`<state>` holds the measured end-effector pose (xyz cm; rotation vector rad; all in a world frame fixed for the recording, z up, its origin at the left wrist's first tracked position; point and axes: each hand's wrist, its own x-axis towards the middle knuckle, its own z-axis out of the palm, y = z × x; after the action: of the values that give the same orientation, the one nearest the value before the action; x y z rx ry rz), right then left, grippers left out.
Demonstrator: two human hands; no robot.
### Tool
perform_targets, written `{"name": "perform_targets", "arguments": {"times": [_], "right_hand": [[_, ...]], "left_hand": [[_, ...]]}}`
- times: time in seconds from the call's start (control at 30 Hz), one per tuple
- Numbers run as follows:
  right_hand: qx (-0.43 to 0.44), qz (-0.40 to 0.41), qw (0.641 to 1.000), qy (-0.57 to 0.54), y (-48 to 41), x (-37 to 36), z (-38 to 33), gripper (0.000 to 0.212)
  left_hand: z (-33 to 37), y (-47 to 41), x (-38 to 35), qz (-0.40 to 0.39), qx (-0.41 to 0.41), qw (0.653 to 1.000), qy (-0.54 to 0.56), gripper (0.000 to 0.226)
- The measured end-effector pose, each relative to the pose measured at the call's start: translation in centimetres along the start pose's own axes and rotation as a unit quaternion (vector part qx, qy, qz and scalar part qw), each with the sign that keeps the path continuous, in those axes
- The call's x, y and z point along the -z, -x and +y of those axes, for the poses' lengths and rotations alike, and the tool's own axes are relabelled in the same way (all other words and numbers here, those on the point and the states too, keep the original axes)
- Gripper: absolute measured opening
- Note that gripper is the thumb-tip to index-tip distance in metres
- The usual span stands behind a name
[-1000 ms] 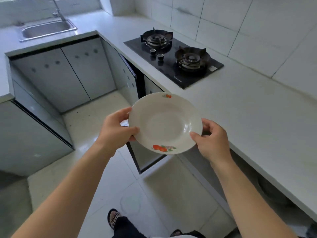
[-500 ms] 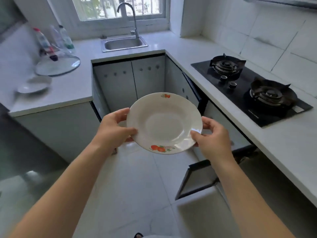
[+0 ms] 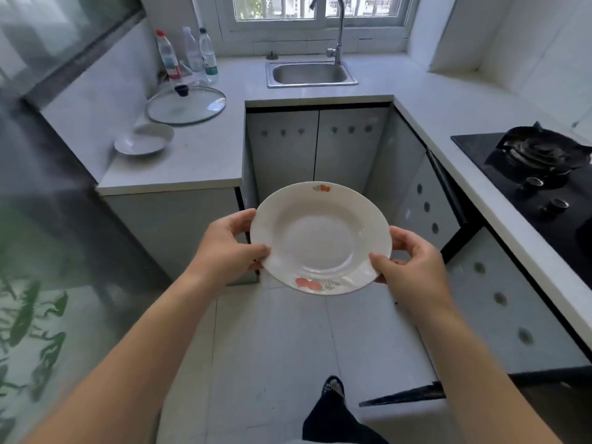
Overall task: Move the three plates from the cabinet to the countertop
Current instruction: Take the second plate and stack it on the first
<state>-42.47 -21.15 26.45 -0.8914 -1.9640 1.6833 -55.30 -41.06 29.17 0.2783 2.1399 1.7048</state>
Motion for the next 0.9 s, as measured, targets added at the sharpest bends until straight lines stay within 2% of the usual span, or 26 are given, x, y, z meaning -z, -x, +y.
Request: {"name": "perform_targets", "arguments": {"times": [0.2,0.37,0.53,0.9], "right_hand": [[-0.008,-0.021,1.0,-0.004,-9.1,-1.2,0.8,0.047],[-0.008,-0.034,0.999,-0.024,-18.0,-0.9,0.0,0.043],[-0.001,-0.045,0.999,-0.023,-25.1,0.0,-1.3,0.041],[-0.035,-0.069,0.996,-0.034,-34.1,-1.4,-2.5,0.042]], "left_hand": [[0.1,-7.7,-2.0,0.011,0.007,1.0,0.001,0.049],[2.5,-15.2,-5.1,0.019,0.002,1.0,0.009,0.056],[4.5,-21.3,-7.9,0.026,0.009,1.0,0.015,0.053],[5.9,-29.7,-9.1,0.061,0.031,0.998,0.013,0.053]]}}
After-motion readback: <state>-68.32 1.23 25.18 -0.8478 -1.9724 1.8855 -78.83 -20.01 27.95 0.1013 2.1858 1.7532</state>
